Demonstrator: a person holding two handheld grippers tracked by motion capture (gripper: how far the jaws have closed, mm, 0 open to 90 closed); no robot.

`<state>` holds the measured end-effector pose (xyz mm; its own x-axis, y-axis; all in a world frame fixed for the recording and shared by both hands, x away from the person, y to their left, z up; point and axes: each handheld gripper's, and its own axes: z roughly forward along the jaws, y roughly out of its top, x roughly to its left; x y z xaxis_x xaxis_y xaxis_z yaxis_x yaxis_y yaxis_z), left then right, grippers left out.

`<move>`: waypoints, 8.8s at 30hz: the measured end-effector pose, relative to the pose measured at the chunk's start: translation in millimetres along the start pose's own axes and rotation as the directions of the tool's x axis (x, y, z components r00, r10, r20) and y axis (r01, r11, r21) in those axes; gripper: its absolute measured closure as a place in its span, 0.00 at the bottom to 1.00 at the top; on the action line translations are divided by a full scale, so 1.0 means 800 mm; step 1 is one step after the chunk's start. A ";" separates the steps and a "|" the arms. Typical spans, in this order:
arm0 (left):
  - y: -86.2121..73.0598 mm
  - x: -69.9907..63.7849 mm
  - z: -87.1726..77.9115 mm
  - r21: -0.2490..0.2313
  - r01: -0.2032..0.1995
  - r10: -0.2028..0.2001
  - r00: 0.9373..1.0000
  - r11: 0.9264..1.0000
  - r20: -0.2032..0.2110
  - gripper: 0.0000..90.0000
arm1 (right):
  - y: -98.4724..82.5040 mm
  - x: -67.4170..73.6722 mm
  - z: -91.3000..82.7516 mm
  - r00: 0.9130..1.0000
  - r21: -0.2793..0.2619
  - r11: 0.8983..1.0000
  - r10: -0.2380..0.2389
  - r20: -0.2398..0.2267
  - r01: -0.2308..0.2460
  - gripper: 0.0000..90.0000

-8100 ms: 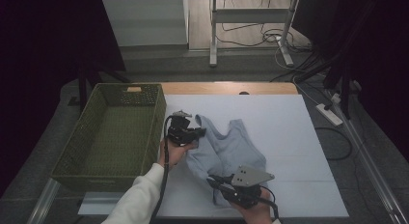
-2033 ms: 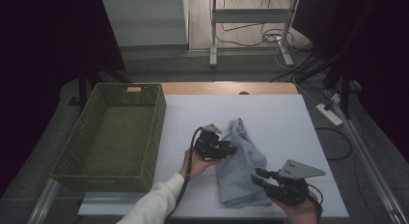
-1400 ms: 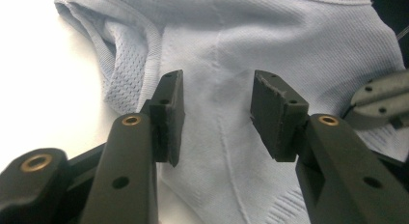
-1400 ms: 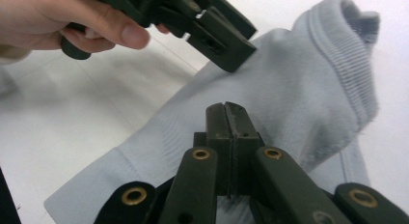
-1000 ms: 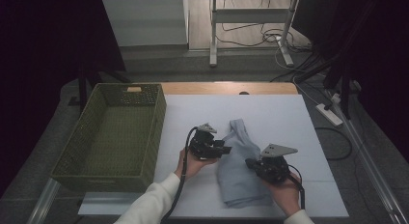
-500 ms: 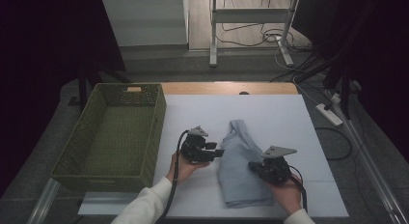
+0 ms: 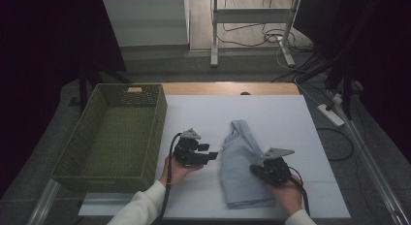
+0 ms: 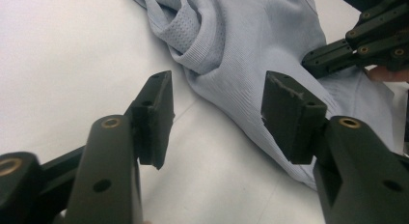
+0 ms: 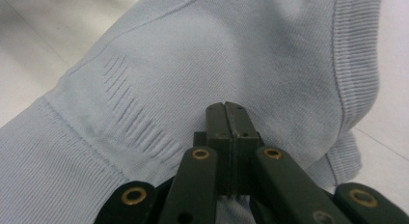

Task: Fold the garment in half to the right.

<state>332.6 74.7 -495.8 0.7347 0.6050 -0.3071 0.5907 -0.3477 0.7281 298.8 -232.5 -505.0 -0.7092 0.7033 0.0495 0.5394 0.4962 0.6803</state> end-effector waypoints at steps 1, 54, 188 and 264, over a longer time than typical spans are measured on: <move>0.000 -0.001 -0.001 0.000 -0.003 0.003 1.000 1.000 -0.004 0.48 | 0.000 0.001 -0.001 1.000 -0.002 1.000 -0.002 0.003 0.002 0.99; 0.005 -0.003 -0.024 -0.009 -0.027 0.026 0.999 1.000 -0.041 0.32 | 0.015 0.071 -0.020 0.959 -0.108 0.970 -0.232 -0.163 0.216 0.55; 0.004 0.002 -0.035 -0.026 -0.019 0.018 0.998 0.999 -0.060 0.32 | 0.134 -0.037 0.057 0.997 -0.217 0.973 -0.081 -0.012 0.077 0.56; -0.003 0.007 -0.034 -0.013 -0.004 0.004 0.998 1.000 -0.064 0.31 | 0.161 -0.084 0.109 1.000 -0.196 0.981 0.009 -0.028 -0.014 0.60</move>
<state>326.3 98.6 -482.4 0.7140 0.6482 -0.2647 0.5832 -0.3413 0.7372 455.3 -171.2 -484.2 -0.7170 0.6929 0.0761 0.4500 0.3767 0.8097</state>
